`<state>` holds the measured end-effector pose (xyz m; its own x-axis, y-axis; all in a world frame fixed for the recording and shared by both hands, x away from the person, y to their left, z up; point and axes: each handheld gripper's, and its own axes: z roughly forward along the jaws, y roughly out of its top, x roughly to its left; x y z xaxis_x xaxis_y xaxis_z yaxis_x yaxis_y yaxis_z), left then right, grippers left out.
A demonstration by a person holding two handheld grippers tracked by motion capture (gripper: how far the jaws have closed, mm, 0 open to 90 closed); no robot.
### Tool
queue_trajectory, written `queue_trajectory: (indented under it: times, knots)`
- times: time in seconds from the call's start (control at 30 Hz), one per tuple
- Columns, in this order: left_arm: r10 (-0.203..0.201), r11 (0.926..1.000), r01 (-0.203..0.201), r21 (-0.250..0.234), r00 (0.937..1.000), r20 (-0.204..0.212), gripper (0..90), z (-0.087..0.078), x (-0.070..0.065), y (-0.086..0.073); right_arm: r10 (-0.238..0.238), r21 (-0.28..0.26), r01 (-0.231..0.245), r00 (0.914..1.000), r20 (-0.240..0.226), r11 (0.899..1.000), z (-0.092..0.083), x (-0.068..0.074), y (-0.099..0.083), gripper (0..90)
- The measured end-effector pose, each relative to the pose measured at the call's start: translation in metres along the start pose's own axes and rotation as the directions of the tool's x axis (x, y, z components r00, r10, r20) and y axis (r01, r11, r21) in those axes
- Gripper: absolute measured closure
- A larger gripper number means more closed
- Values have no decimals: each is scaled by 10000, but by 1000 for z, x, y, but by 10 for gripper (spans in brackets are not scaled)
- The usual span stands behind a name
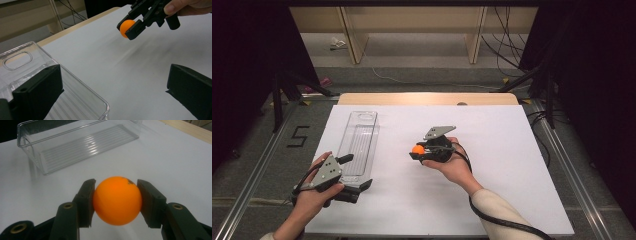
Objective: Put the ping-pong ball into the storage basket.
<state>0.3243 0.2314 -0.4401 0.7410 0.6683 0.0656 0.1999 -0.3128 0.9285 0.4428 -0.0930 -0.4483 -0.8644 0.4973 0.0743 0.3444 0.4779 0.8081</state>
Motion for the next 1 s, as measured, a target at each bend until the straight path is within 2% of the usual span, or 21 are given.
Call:
queue_trajectory:
  times: [1.0]
  knots:
    - [33, 10000, -33, 19, 10000, 5, 0, 0, 0, 0, 93, -87, -93, 10000, 17, 9999, 10, -2, 7, 514]
